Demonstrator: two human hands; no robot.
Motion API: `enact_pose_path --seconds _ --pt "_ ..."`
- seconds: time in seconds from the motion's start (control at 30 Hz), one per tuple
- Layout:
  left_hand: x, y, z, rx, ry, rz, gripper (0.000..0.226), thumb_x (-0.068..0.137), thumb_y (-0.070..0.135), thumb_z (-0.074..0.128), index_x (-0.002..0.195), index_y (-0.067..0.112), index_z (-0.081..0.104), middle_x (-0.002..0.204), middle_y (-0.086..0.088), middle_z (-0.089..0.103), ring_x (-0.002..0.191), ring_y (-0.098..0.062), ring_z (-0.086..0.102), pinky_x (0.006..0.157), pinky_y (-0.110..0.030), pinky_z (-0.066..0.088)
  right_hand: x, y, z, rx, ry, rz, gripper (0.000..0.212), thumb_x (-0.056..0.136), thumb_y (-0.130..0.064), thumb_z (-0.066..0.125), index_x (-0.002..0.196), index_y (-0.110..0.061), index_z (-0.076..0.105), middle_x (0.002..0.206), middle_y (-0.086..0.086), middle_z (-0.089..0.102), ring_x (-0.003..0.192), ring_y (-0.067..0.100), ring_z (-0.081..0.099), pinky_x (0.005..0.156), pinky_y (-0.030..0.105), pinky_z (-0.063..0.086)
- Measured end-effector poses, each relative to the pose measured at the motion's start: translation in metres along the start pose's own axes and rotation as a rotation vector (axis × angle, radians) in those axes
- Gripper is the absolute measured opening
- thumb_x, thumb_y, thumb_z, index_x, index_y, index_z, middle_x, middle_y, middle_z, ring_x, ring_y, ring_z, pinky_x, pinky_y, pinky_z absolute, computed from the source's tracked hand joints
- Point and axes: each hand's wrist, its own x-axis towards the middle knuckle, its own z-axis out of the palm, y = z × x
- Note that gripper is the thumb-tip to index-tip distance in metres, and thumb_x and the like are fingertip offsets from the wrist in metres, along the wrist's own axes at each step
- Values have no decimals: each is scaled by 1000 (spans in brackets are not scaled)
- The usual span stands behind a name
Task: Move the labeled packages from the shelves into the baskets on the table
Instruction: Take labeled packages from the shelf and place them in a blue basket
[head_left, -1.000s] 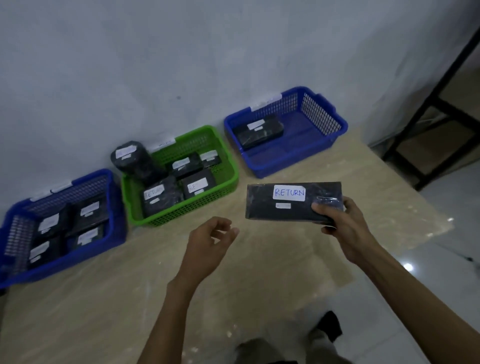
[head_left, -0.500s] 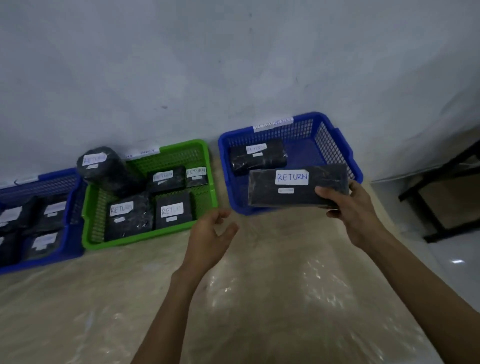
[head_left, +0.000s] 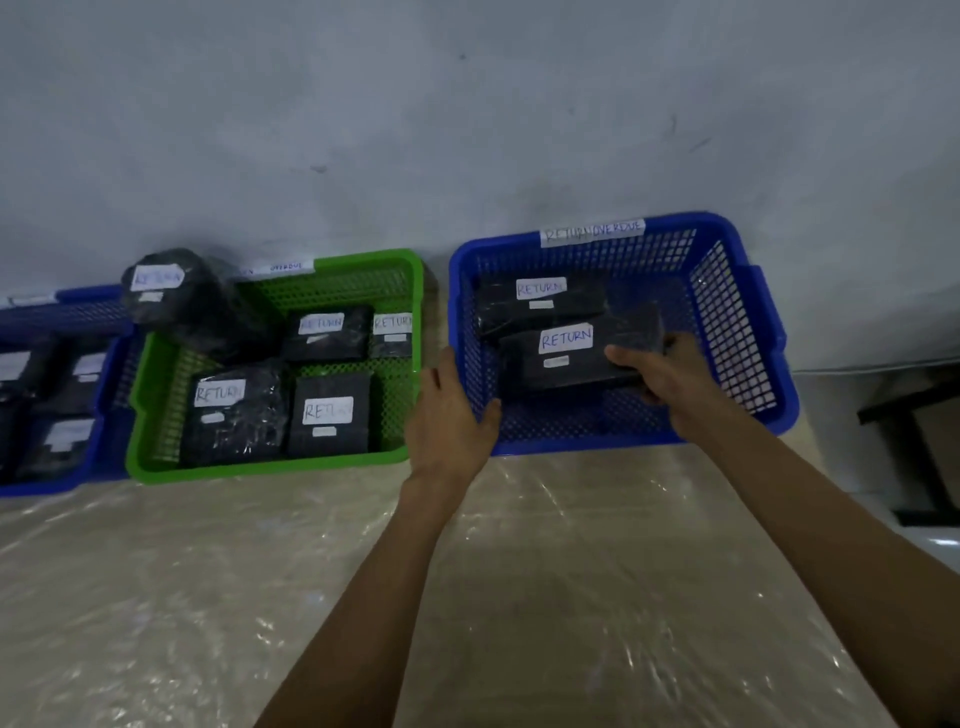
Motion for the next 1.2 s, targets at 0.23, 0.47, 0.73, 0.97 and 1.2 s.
enact_pose_path --seconds 0.23,0.47,0.73,0.97,1.2 --pt "13 10 9 329 11 -43 73 89 25 57 149 10 20 119 -16 57 97 -33 57 64 -38 44 31 26 6 -300 -67 48 85 64 -57 75 132 -13 48 129 6 56 112 22 54 98 37 46" --pt "13 1 16 553 242 64 61 74 20 67 129 2 52 92 -15 57 81 -30 52 63 -36 39 39 25 17 -789 -5 -27 94 71 -75 49 133 -5 46 135 17 46 122 36 43 100 44 42" --pt "12 5 20 375 47 -12 70 82 15 59 144 -3 31 103 -23 62 58 -33 56 50 -32 35 3 16 17 -1000 128 -399 69 85 -50 59 140 -18 30 134 20 34 121 40 37 87 54 44" --pt "14 2 23 360 59 5 69 84 17 56 145 -2 30 102 -22 63 50 -31 53 46 -29 33 -2 24 24 -1141 27 -434 56 86 -32 65 135 -17 42 138 21 29 122 40 34 92 50 44" --pt "15 -5 26 336 81 22 68 86 20 51 146 0 26 102 -21 63 47 -30 52 45 -28 33 1 26 26 -1178 50 -459 61 84 -37 67 136 -18 42 137 22 30 119 43 36 91 50 44"
